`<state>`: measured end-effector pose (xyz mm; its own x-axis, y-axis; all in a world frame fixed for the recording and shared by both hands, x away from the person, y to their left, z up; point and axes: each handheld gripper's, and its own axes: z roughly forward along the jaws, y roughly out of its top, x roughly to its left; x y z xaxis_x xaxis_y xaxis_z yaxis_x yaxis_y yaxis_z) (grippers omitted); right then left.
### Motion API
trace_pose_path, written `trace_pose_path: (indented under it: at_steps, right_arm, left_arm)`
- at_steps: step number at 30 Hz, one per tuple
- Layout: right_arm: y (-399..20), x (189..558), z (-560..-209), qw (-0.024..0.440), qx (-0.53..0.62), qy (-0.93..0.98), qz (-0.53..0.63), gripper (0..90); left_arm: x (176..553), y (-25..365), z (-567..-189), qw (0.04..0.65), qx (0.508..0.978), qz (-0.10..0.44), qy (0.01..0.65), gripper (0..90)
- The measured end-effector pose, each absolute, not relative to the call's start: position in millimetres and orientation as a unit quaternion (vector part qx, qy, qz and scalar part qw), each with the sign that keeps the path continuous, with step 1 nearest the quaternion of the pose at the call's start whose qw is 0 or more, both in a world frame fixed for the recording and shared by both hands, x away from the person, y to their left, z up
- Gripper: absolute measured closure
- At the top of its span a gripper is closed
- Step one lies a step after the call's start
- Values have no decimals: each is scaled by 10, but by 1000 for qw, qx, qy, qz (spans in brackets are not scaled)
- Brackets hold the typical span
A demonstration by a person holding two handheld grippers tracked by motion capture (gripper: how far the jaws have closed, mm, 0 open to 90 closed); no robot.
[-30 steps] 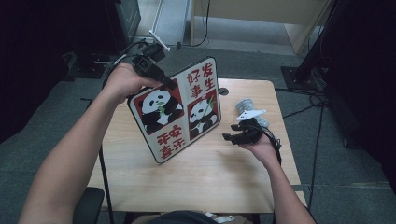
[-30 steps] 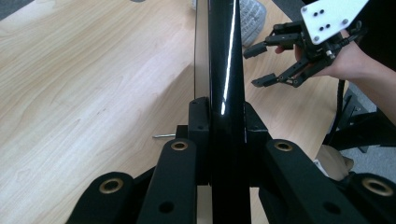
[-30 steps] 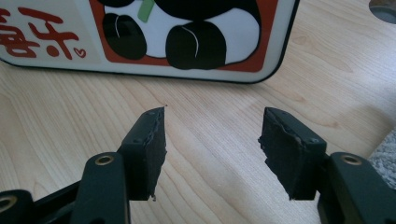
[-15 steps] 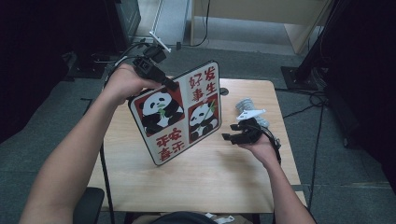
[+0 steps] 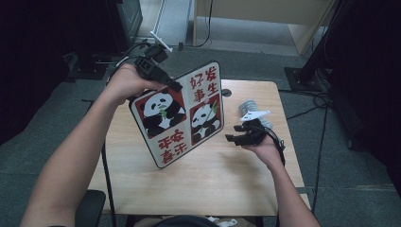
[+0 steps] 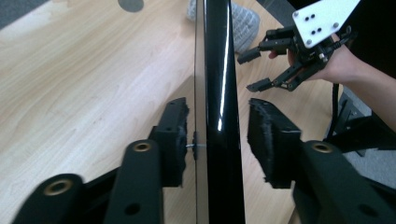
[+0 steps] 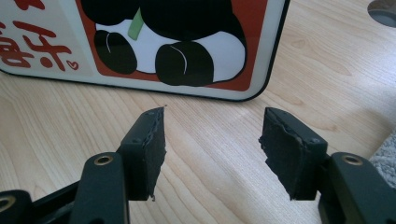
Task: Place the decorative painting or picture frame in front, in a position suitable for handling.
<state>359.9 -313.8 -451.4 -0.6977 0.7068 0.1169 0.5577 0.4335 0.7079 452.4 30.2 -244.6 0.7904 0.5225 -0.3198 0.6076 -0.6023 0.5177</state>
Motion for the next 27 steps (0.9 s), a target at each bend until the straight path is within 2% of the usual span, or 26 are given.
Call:
trace_pose_path:
  at_steps: [9,27]
  right_arm:
    - [-3140,3624,-4507,93,377,840,380,401]
    - [-3268,3789,-4458,96,397,830,380,401]
  left_arm:
    - [4507,417,-2388,336,884,-60,321,487]
    - [4427,697,-2407,363,878,-52,308,432]
